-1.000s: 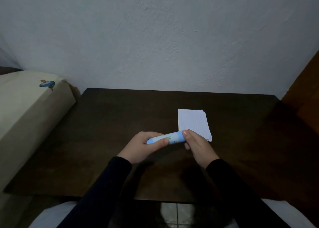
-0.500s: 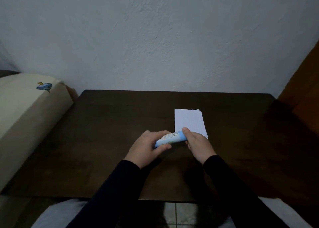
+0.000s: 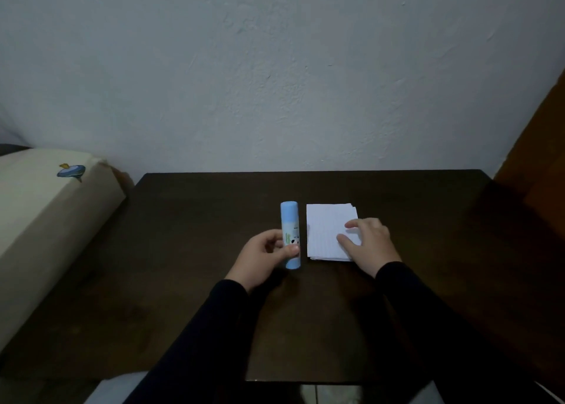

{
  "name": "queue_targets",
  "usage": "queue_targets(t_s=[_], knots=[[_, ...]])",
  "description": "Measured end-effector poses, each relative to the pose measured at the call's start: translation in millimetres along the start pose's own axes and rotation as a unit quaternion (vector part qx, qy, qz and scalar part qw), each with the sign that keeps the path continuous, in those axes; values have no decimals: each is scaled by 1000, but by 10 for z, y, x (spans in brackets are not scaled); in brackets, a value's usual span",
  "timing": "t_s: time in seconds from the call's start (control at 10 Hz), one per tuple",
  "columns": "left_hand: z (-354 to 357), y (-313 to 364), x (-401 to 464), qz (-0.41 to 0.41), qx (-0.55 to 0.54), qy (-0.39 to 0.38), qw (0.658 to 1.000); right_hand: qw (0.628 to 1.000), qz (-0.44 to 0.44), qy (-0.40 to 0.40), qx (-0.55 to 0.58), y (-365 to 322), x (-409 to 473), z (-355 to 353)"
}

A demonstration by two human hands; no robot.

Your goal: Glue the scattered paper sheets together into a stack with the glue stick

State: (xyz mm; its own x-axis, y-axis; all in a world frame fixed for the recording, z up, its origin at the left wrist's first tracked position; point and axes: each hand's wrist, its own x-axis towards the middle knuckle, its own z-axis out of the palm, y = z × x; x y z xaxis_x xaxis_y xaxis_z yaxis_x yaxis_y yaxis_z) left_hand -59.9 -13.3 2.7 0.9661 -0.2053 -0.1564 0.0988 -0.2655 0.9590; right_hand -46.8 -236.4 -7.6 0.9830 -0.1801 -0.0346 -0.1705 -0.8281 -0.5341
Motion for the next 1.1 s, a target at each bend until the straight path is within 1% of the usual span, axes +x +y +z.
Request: queue_targets(t_s=[0.1, 0.2, 0.3, 0.6, 0.9, 1.0, 1.1], knots=[[-3, -22, 138, 12, 21, 25, 999, 999, 12, -7, -43, 25, 78, 34], [11, -27, 268, 33, 67, 68, 995, 997, 27, -30, -66, 71, 168, 61], [15, -38, 387, 35, 104, 92, 990, 995, 43, -55, -74, 113, 248, 85], [46, -93, 546, 15, 134, 95, 986, 993, 56, -62, -81, 134, 315, 120], [47, -159, 498, -12, 102, 96, 990, 995, 44, -61, -72, 183, 262, 103], [11, -139, 387, -17, 131, 101, 986, 997, 45, -56, -38, 176, 179, 71], [-72, -52, 236, -28, 134, 109, 985, 998, 41, -36, 0, 202, 82, -36]])
